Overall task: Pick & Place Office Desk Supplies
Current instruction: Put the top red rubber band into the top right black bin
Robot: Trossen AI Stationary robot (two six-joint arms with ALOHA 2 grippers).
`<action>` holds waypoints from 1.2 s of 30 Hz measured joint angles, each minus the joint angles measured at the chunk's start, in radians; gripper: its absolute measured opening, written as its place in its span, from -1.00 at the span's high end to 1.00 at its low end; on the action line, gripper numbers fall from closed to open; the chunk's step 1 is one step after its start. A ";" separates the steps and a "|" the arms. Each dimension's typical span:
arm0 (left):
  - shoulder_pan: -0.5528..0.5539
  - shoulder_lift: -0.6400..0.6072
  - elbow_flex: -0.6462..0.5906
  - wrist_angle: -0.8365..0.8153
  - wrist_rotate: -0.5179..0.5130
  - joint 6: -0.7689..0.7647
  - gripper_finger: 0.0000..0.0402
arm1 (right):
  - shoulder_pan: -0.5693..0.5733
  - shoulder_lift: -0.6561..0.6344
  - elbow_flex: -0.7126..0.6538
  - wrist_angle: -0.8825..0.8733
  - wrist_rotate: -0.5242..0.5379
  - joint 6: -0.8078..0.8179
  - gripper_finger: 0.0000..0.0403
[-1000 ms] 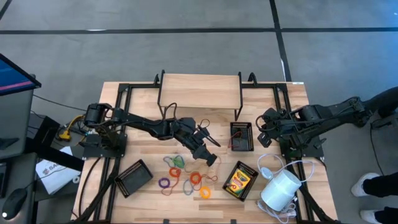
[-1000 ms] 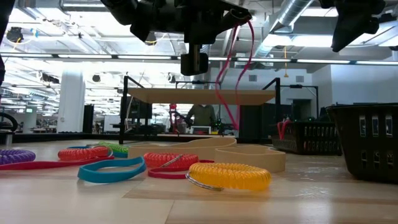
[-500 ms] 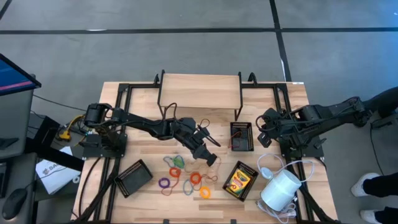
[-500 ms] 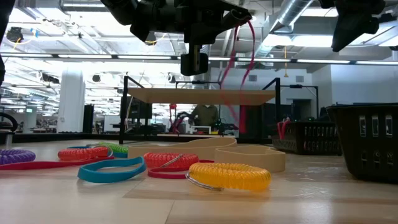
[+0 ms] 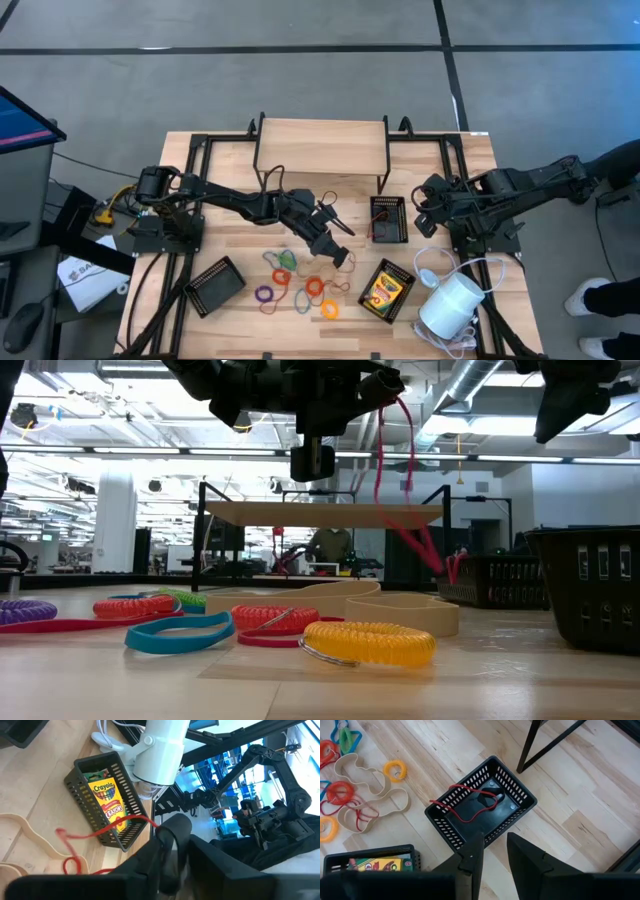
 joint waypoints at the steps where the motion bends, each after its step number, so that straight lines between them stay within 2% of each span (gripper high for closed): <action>1: 0.000 0.000 0.000 0.000 -0.003 0.000 0.50 | 0.000 0.000 0.000 0.000 -0.003 0.000 0.58; 7: 0.000 0.000 0.000 0.000 -0.004 0.001 0.25 | 0.000 0.000 0.000 0.000 -0.007 0.000 0.58; 11: -0.003 0.000 0.000 0.000 0.002 0.002 0.22 | 0.000 0.000 0.000 0.000 -0.007 0.000 0.58; 14: -0.010 0.000 0.000 0.000 0.002 0.002 0.32 | 0.000 0.000 0.000 0.000 -0.007 0.000 0.58; 20: -0.023 0.000 0.000 0.000 -0.064 0.005 0.51 | 0.000 0.000 0.000 0.000 -0.007 0.000 0.58; 25: -0.023 0.000 0.000 0.000 -0.065 0.029 0.66 | 0.000 0.000 0.000 0.000 -0.007 0.000 0.58; 31: -0.023 0.000 0.000 0.000 -0.065 0.053 0.94 | 0.000 0.000 0.000 0.000 -0.011 0.000 0.58; 36: -0.023 0.000 0.000 0.000 -0.068 0.055 0.97 | 0.000 0.000 0.000 0.000 -0.011 0.003 0.58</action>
